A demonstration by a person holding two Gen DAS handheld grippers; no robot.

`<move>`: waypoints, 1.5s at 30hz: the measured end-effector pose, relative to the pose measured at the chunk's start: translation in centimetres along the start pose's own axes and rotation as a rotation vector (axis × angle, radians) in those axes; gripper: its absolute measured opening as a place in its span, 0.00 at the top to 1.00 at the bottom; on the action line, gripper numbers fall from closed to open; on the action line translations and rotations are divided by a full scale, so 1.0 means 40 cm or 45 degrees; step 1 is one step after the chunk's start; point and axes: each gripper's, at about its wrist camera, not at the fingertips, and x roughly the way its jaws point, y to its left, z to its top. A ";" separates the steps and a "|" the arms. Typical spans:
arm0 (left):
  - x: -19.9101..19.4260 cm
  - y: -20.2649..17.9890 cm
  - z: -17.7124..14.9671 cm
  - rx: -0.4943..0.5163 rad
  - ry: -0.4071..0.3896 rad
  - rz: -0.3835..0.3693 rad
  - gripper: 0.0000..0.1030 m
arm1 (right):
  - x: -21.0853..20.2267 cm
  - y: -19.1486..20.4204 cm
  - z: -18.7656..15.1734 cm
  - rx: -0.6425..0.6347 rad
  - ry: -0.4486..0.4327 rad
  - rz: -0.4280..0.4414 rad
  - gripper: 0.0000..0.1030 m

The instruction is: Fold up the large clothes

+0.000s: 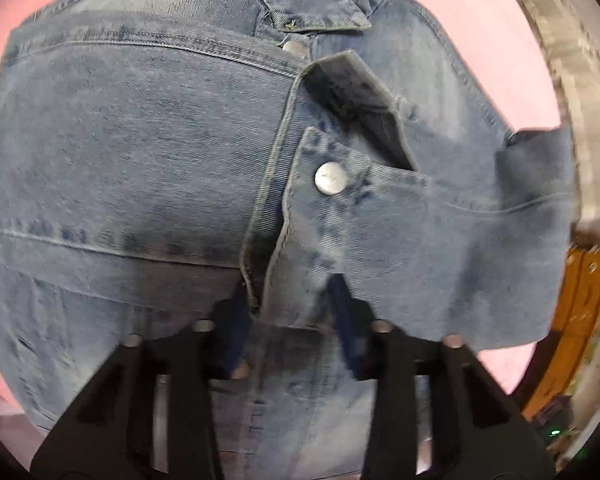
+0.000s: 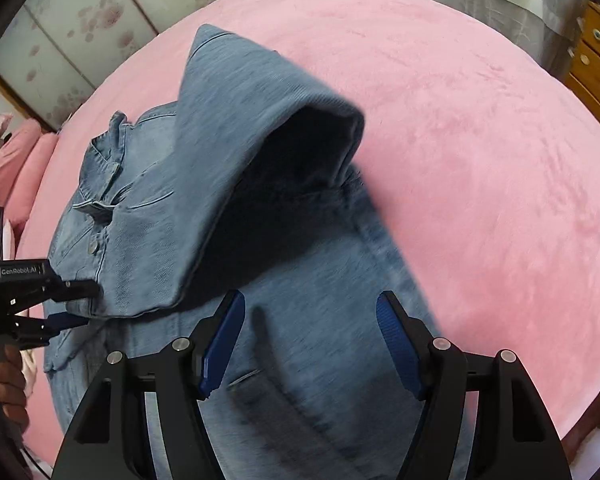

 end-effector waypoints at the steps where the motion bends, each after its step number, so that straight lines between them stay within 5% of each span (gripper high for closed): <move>1: -0.011 -0.010 -0.001 -0.008 -0.043 -0.025 0.84 | 0.000 -0.012 0.009 -0.025 0.004 0.000 0.32; 9: -0.177 -0.109 0.008 -0.008 -0.425 -0.300 0.93 | 0.009 -0.059 0.084 -0.223 0.032 -0.011 0.29; 13: -0.362 -0.114 0.024 -0.070 -0.780 -0.524 0.95 | 0.037 -0.075 0.131 -0.295 0.072 -0.029 0.29; 18: -0.493 -0.063 0.022 -0.085 -1.018 -0.510 0.95 | 0.035 -0.094 0.189 -0.324 0.025 -0.013 0.29; 24: -0.409 0.071 0.028 -0.225 -0.937 -0.241 0.96 | 0.063 -0.101 0.217 -0.401 0.079 0.009 0.29; 27: -0.310 0.134 0.036 -0.302 -0.755 -0.091 0.96 | 0.083 -0.088 0.219 -0.439 0.099 0.006 0.29; 30: -0.213 0.154 0.052 -0.332 -0.546 -0.043 0.96 | 0.079 -0.098 0.215 -0.445 0.107 0.023 0.29; 32: -0.152 0.135 0.056 -0.344 -0.426 0.003 0.89 | 0.081 -0.101 0.205 -0.436 0.114 0.038 0.29; 33: -0.132 0.139 0.036 -0.332 -0.406 0.000 0.72 | 0.078 -0.108 0.208 -0.432 0.118 0.042 0.29; 34: -0.116 0.122 0.031 -0.300 -0.381 0.007 0.47 | 0.085 -0.102 0.211 -0.430 0.122 0.041 0.29; 36: -0.102 0.084 0.021 -0.205 -0.394 0.034 0.31 | 0.079 -0.111 0.215 -0.424 0.127 0.040 0.29; 39: -0.102 -0.020 0.020 0.020 -0.449 0.108 0.31 | 0.060 -0.122 0.214 -0.407 0.132 0.038 0.29; 45: -0.050 -0.205 0.047 0.364 -0.490 0.432 0.31 | 0.061 -0.109 0.217 -0.393 0.143 0.050 0.29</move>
